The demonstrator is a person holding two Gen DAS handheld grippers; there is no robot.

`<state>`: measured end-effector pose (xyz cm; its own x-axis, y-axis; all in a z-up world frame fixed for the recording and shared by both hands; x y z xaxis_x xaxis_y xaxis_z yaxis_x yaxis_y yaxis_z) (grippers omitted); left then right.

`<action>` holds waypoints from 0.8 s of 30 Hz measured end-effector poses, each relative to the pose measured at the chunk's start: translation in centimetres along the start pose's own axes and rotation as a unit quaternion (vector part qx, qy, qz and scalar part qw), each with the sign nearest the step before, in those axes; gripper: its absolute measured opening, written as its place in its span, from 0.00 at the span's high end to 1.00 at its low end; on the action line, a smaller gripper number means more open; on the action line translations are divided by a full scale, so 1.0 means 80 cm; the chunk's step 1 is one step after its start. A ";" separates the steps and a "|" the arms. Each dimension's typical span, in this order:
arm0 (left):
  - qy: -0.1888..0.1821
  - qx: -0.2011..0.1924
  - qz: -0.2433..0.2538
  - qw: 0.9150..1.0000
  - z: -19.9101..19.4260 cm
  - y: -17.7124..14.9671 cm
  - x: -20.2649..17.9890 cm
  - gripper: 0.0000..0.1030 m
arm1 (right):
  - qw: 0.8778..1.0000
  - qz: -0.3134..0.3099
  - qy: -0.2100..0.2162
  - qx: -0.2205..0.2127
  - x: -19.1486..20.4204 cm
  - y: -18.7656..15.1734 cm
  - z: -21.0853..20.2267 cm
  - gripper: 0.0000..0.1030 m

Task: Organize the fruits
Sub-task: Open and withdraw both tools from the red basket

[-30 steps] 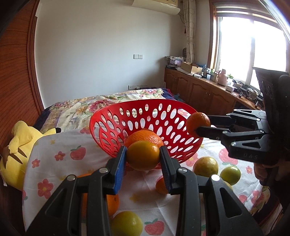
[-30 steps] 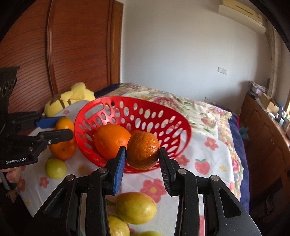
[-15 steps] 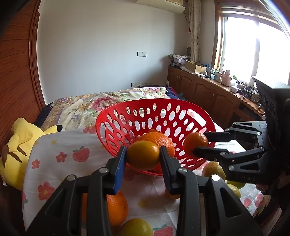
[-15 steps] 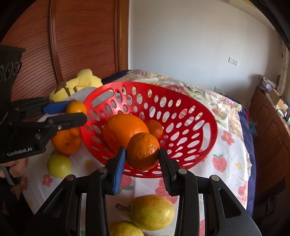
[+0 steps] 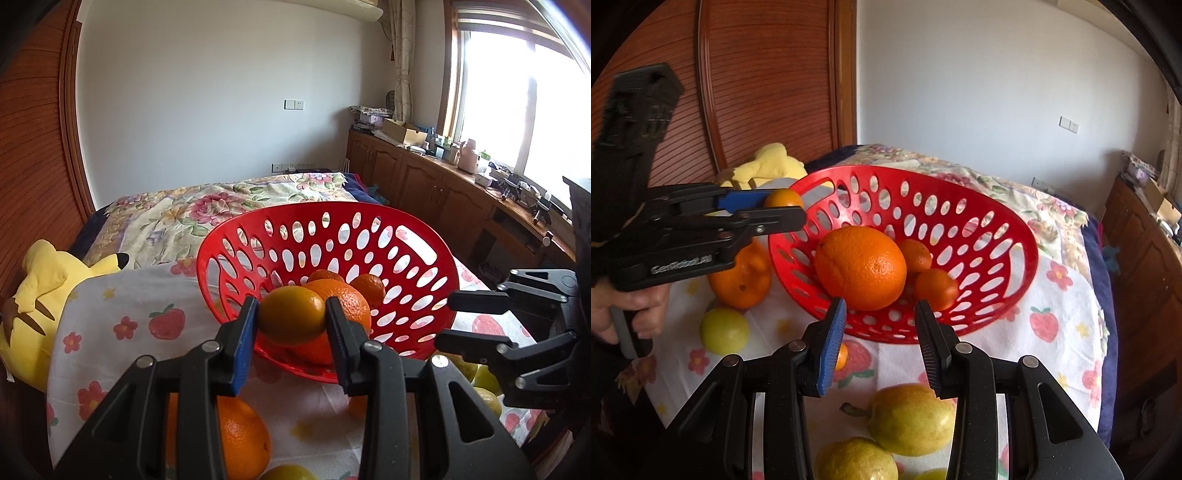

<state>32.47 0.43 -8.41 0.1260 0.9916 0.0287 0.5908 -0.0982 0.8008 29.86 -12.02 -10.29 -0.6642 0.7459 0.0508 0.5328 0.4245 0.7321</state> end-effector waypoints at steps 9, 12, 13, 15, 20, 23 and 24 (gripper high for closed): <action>0.013 0.001 0.005 1.000 0.005 0.004 -0.001 0.61 | 1.000 0.014 -0.010 -0.016 -0.002 -0.013 -0.016 0.63; 0.016 -0.002 0.001 1.000 -0.003 0.002 0.003 0.57 | 0.999 0.020 -0.014 -0.020 -0.003 -0.018 -0.021 0.62; 0.012 -0.003 -0.004 1.000 -0.008 -0.001 0.005 0.57 | 0.999 0.024 -0.015 -0.023 -0.004 -0.020 -0.023 0.62; 0.009 -0.006 -0.008 1.000 -0.016 -0.005 0.009 0.55 | 0.999 0.033 -0.016 -0.031 -0.005 -0.025 -0.030 0.62; 0.005 -0.015 -0.010 1.000 -0.046 -0.023 0.015 0.52 | 0.998 0.049 -0.016 -0.040 -0.004 -0.037 -0.041 0.61; 0.003 -0.017 -0.012 1.000 -0.062 -0.036 0.018 0.50 | 0.997 0.058 -0.016 -0.041 -0.003 -0.044 -0.045 0.61; 0.003 -0.016 -0.014 1.000 -0.066 -0.041 0.020 0.50 | 0.997 0.062 -0.017 -0.042 -0.003 -0.048 -0.046 0.61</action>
Point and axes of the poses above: each gripper's, at about its wrist camera, not at the fingertips, and z roughly the way its jaws point, x to its left, y to its top, the point moved 6 cm from there along z, roughly the way its jaws point, and after that the axes turned 10 degrees about y, right-handed, at the moved point
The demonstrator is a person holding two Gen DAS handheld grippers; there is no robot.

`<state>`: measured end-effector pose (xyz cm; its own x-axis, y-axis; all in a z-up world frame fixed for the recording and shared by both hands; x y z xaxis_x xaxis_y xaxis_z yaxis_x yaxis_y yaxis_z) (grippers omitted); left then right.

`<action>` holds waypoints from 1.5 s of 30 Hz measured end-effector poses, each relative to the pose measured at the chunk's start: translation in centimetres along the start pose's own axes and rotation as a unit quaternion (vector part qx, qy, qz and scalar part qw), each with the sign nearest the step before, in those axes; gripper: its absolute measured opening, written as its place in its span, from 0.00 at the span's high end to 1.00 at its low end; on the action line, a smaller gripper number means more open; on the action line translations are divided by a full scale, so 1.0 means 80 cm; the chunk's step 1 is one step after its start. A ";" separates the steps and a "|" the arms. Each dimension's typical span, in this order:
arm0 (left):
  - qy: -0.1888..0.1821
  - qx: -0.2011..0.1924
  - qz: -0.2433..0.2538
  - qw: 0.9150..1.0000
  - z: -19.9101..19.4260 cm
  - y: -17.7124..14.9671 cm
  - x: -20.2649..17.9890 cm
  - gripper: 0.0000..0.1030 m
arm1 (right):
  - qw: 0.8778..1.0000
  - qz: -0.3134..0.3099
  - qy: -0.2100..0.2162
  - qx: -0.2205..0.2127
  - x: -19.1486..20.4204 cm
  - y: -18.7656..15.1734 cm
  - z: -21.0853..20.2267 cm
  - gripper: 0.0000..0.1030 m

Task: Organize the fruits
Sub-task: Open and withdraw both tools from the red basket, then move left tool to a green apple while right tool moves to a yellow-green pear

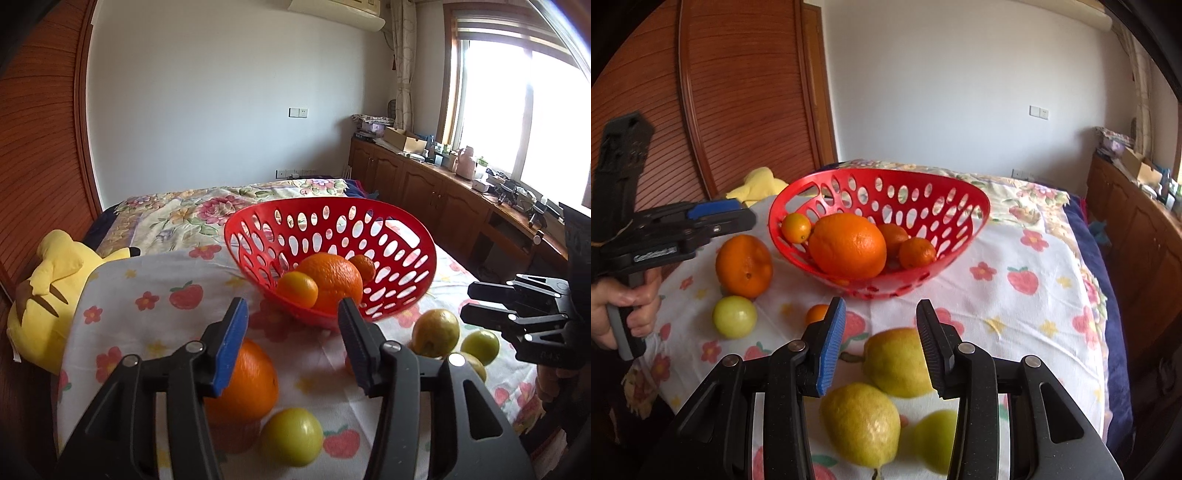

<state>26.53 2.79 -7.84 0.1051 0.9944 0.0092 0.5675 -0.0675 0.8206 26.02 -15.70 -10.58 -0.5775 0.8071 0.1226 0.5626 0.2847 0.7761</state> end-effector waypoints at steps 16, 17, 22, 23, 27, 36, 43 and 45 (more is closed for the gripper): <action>0.007 0.001 -0.003 1.000 -0.043 -0.060 0.003 0.49 | 1.000 0.029 0.003 -0.003 0.023 -0.048 -0.024 0.55; 0.009 0.004 -0.003 1.000 -0.042 -0.066 0.002 0.49 | 1.000 0.030 0.004 0.000 0.024 -0.053 -0.023 0.55; 0.010 0.021 -0.010 1.000 -0.029 -0.095 0.004 0.49 | 0.999 0.032 0.003 0.011 0.026 -0.065 -0.016 0.52; 0.011 0.022 -0.010 1.000 -0.027 -0.098 0.004 0.49 | 0.999 0.032 0.001 0.012 0.026 -0.066 -0.015 0.51; 0.011 0.029 -0.016 0.999 -0.019 -0.112 0.003 0.49 | 0.999 0.032 0.002 0.020 0.026 -0.070 -0.010 0.49; 0.009 0.045 -0.018 0.999 -0.004 -0.129 0.000 0.49 | 0.999 0.011 -0.016 0.037 0.027 -0.075 0.006 0.43; 0.009 0.053 -0.015 0.998 0.007 -0.131 -0.001 0.49 | 0.998 -0.005 -0.039 0.049 0.024 -0.082 0.013 0.37; 0.015 0.063 -0.011 0.998 0.014 -0.132 -0.003 0.49 | 0.998 -0.013 -0.045 0.052 0.025 -0.084 0.017 0.37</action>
Point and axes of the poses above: each gripper's, at about its wrist camera, not at the fingertips, and z roughly the way its jaws point, x to its left, y to its top, the point moved 6 cm from there along z, roughly the way its jaws point, and after that the axes turned 10 degrees about y, right-handed, at the moved point
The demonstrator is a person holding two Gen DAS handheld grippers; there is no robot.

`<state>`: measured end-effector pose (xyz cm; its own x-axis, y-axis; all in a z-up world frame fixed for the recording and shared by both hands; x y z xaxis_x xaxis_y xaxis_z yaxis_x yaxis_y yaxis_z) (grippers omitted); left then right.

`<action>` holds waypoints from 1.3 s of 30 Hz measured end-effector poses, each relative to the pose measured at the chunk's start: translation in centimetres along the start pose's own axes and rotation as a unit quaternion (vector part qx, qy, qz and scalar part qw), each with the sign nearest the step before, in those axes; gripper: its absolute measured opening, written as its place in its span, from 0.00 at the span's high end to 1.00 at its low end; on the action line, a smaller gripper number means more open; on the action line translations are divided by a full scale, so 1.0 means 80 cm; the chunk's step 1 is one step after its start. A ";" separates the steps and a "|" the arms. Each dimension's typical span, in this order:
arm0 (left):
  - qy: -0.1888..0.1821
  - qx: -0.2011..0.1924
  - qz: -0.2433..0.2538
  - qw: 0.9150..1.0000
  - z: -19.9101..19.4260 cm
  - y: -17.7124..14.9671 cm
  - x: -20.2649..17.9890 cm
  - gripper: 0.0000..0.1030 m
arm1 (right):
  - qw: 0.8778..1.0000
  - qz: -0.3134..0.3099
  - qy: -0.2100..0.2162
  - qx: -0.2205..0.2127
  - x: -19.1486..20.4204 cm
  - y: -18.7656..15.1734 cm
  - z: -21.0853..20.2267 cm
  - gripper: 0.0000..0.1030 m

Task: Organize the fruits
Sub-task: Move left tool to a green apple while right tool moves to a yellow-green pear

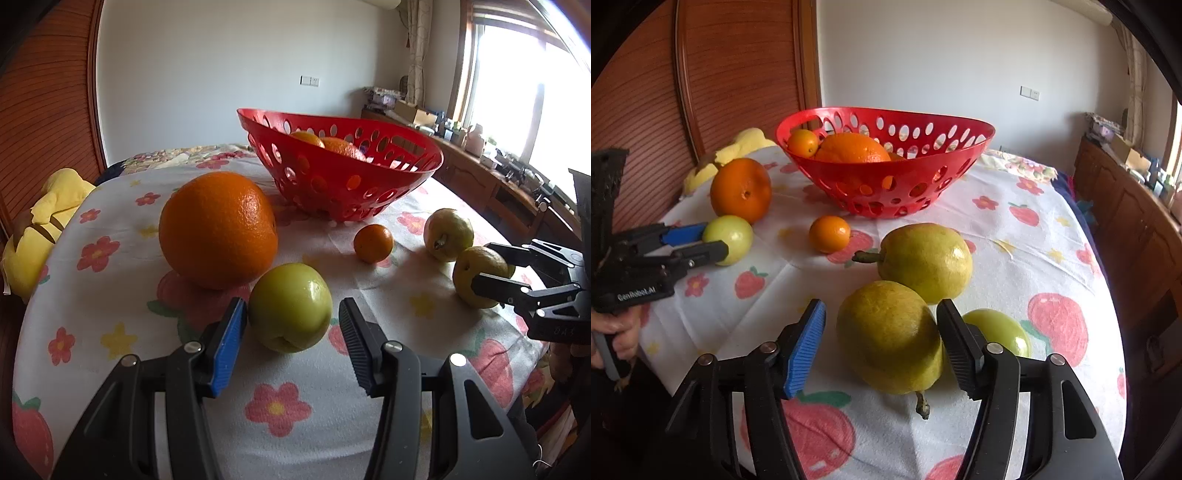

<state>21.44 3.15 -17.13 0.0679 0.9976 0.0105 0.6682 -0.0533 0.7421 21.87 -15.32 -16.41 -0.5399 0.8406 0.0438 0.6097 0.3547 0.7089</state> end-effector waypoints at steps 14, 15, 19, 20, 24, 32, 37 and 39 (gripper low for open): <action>0.011 0.025 0.019 0.999 0.019 0.002 -0.006 0.50 | 0.999 -0.027 -0.021 0.011 0.000 -0.007 0.011 0.35; 0.012 0.026 0.020 0.999 0.020 0.002 -0.006 0.51 | 0.999 -0.028 -0.022 0.012 0.000 -0.007 0.011 0.35; 0.008 0.023 0.020 0.999 0.018 0.000 -0.004 0.51 | 0.999 -0.036 -0.027 0.015 0.002 -0.009 0.012 0.35; 0.007 0.023 0.021 0.999 0.018 0.000 -0.003 0.51 | 0.999 -0.040 -0.030 0.017 0.003 -0.009 0.013 0.35; 0.003 0.024 0.017 1.000 0.018 0.000 -0.002 0.51 | 0.997 -0.057 -0.040 0.024 0.006 -0.010 0.017 0.35; 0.005 0.022 0.018 1.000 0.017 -0.001 -0.002 0.51 | 0.996 -0.069 -0.049 0.020 0.006 -0.012 0.017 0.40; 0.005 0.022 0.018 1.000 0.018 -0.001 -0.003 0.51 | 0.999 -0.043 -0.009 0.015 0.011 -0.011 0.013 0.40; 0.005 0.022 0.018 1.000 0.018 -0.001 -0.003 0.51 | 0.999 -0.035 0.003 0.013 0.016 -0.010 0.012 0.40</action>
Point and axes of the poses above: each gripper's, at about its wrist camera, not at the fingertips, and z roughly the way its jaws point, x to its left, y to its top, the point moved 6 cm from there along z, roughly the way its jaws point, and after that the axes turned 10 degrees about y, right-handed, at the moved point
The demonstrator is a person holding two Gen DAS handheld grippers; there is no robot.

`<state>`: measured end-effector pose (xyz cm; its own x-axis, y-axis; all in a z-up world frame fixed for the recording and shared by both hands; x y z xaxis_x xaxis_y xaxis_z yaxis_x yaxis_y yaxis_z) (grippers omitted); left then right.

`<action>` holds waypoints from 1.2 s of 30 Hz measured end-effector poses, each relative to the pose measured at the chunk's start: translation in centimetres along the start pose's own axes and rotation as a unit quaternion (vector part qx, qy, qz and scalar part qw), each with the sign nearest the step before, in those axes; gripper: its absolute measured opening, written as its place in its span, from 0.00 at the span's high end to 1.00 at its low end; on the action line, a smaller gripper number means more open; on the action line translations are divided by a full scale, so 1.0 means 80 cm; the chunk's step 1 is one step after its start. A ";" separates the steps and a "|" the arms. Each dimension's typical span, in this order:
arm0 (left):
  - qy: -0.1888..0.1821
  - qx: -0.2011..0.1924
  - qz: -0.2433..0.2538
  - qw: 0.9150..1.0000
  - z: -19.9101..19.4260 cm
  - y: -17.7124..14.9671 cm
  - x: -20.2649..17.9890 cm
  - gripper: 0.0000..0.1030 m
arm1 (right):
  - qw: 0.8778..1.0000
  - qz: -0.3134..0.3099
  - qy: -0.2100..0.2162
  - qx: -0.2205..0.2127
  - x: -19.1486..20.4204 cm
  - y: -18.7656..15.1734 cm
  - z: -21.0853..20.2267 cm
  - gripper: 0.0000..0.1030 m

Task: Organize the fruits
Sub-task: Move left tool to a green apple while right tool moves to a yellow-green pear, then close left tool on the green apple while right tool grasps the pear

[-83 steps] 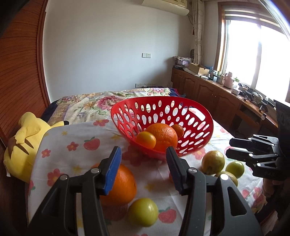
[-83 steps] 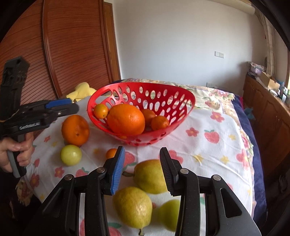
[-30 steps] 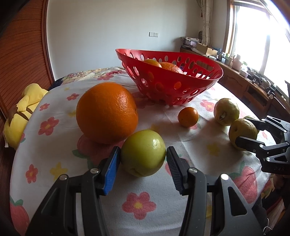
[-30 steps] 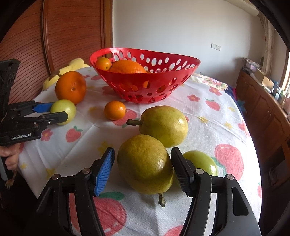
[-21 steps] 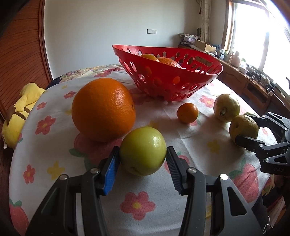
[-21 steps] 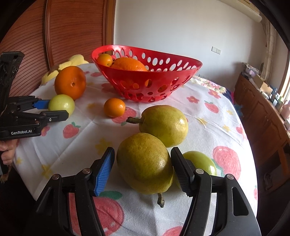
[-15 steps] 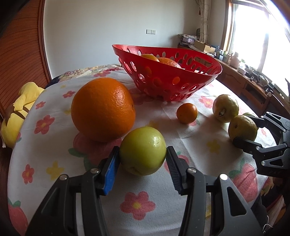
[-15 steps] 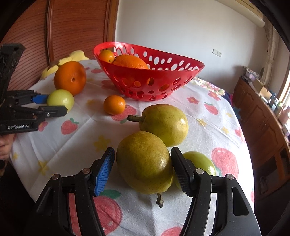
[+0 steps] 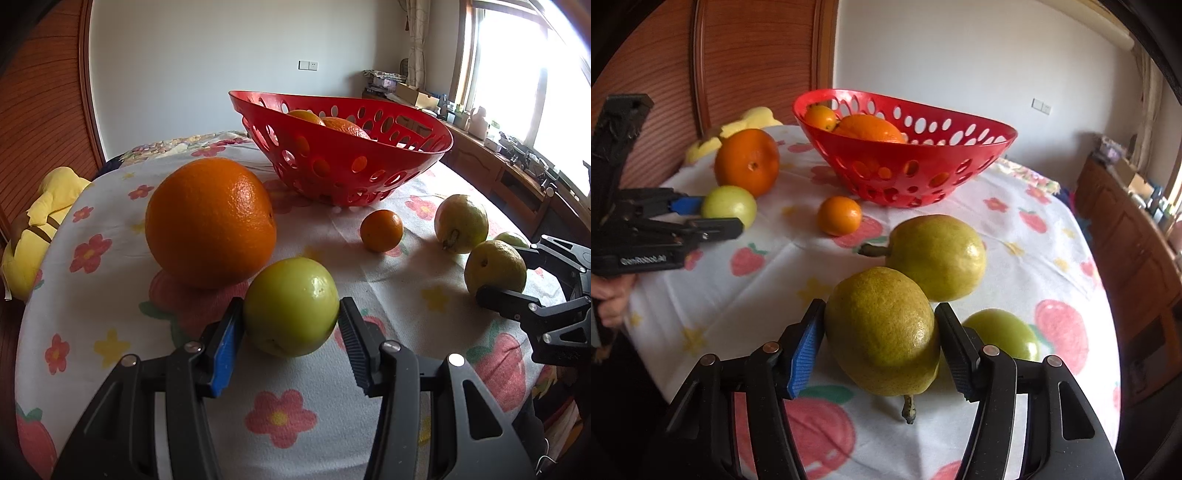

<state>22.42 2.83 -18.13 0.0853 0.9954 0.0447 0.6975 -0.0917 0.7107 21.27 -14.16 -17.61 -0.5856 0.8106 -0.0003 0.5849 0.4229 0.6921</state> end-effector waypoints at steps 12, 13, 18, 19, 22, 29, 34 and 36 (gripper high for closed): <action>-0.004 0.014 0.005 1.000 0.006 0.000 -0.001 0.51 | 0.999 0.008 0.049 -0.002 0.034 0.002 0.008 0.40; -0.004 0.014 0.005 1.000 0.006 0.000 -0.001 0.51 | 0.999 0.008 0.047 -0.005 0.034 0.002 0.008 0.40; -0.004 0.012 0.008 1.000 0.005 -0.001 0.000 0.52 | 0.999 0.016 0.050 -0.008 0.032 0.001 0.009 0.39; -0.003 0.010 0.009 1.000 0.004 0.000 -0.001 0.53 | 0.999 0.018 0.050 -0.007 0.032 0.000 0.008 0.39; -0.005 0.003 0.018 1.000 0.000 -0.001 -0.006 0.53 | 0.998 0.023 0.051 -0.006 0.031 -0.001 0.006 0.39; -0.018 0.001 0.010 1.000 -0.005 -0.001 -0.005 0.53 | 0.998 0.032 0.057 -0.006 0.029 -0.002 0.005 0.38; -0.032 -0.009 0.005 0.999 -0.021 -0.002 -0.008 0.53 | 0.999 0.021 0.049 0.000 0.037 -0.006 0.006 0.37; -0.035 -0.015 0.007 0.999 -0.031 -0.003 -0.012 0.53 | 0.998 0.025 0.053 0.000 0.037 -0.008 0.007 0.37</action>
<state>20.40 2.00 -16.58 0.1463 0.9892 0.0061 0.6741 -0.1042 0.7313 19.45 -11.81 -18.43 -0.6123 0.7829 0.1100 0.6142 0.3835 0.6897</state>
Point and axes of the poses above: each gripper's, at about its wrist camera, not at the fingertips, and z roughly the way its jaws point, x to its left, y to its top, the point moved 6 cm from there along z, roughly the way its jaws point, and after that the axes turned 10 degrees about y, right-handed, at the moved point
